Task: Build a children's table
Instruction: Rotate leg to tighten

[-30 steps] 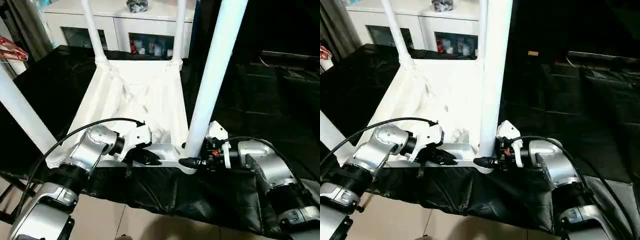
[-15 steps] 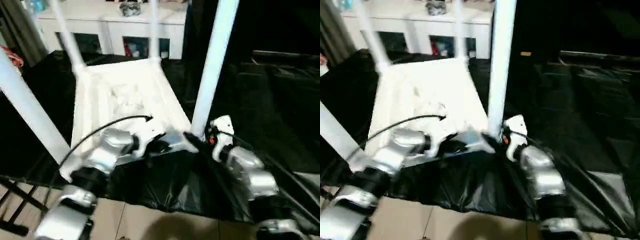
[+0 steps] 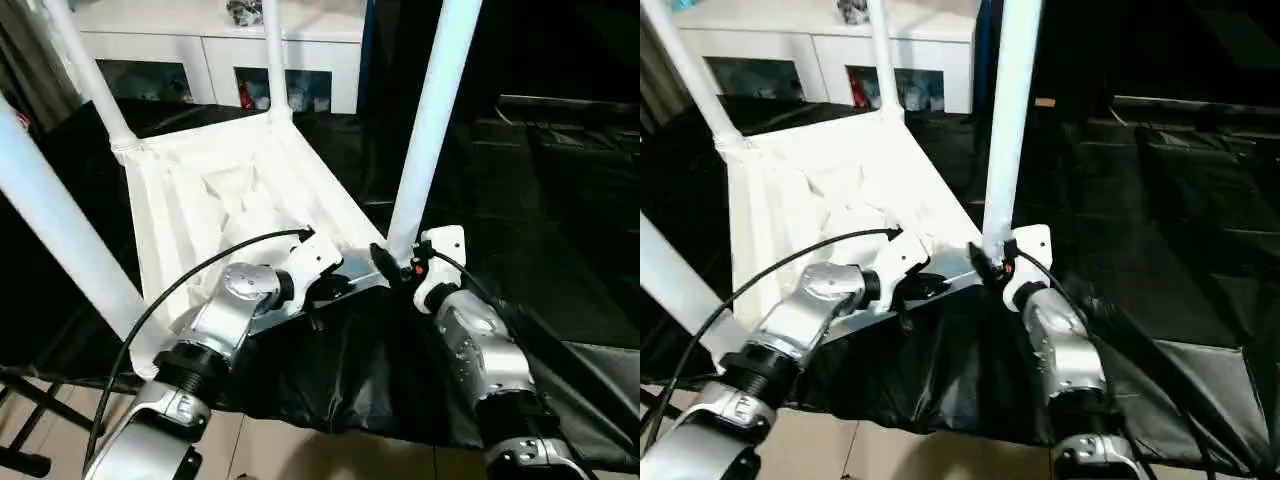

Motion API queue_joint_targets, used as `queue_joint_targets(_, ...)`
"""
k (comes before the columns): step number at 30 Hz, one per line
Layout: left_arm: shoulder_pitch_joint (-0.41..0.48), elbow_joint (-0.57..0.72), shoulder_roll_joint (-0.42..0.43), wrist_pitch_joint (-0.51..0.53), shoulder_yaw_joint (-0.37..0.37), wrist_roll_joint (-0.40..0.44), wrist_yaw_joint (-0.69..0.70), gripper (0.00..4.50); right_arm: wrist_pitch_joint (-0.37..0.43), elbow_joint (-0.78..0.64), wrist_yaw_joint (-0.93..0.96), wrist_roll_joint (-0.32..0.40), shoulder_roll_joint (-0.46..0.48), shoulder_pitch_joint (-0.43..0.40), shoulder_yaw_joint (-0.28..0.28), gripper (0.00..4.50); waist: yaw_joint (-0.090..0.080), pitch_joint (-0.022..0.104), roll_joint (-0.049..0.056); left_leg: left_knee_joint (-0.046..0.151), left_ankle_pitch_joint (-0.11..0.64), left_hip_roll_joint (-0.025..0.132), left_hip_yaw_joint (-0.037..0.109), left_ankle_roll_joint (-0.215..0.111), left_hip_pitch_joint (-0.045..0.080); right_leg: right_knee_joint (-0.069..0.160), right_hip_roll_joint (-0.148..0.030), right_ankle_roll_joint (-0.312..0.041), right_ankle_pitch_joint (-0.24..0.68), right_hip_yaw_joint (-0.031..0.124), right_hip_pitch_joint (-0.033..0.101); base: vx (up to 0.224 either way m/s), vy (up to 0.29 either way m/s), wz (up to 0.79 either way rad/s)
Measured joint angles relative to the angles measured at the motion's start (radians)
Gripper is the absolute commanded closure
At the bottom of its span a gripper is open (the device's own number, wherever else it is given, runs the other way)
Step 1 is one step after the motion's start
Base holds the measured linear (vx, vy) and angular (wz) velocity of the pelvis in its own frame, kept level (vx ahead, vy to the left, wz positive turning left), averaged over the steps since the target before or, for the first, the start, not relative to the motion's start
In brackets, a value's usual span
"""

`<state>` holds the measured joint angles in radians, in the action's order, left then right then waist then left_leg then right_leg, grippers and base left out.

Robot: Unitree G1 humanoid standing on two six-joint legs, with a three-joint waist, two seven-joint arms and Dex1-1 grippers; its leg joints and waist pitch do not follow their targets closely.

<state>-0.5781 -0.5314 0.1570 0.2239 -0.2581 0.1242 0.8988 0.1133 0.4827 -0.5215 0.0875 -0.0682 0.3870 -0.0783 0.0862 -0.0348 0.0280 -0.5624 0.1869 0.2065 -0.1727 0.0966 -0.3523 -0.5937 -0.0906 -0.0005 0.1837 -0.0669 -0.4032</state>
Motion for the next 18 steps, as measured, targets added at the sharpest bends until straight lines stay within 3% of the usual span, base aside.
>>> queue_joint_targets(7, 0.007, 0.015, 0.099, -0.061, -0.024, -0.021, 0.162, 4.50, 0.049, -0.055, -0.317, 0.037, -0.157, -0.025, 0.084, 0.82, 0.005, -0.001, 0.002, -0.002, 0.000, 0.000, 0.000, 0.000, 0.000, -0.001, 0.000, -0.001, 0.000, 0.000, 0.000, 0.000, 0.000, 0.00)
queue_joint_targets(13, 0.003, 0.004, 0.162, -0.120, -0.044, -0.043, 0.295, 4.50, 0.081, -0.110, -0.537, 0.039, -0.273, -0.029, 0.168, 0.82, 0.026, -0.001, 0.003, -0.003, 0.000, 0.000, 0.000, 0.000, 0.001, -0.001, -0.001, -0.001, 0.000, -0.001, 0.001, 0.000, 0.000, 0.00)
queue_joint_targets(18, -0.013, -0.025, 0.199, -0.157, -0.057, -0.057, 0.398, 4.50, 0.095, -0.128, -0.655, 0.057, -0.305, -0.028, 0.209, 0.82, 0.034, -0.001, 0.003, -0.004, 0.000, 0.001, 0.000, 0.000, 0.001, -0.002, -0.001, -0.001, 0.000, -0.001, 0.001, 0.000, 0.000, 0.00)
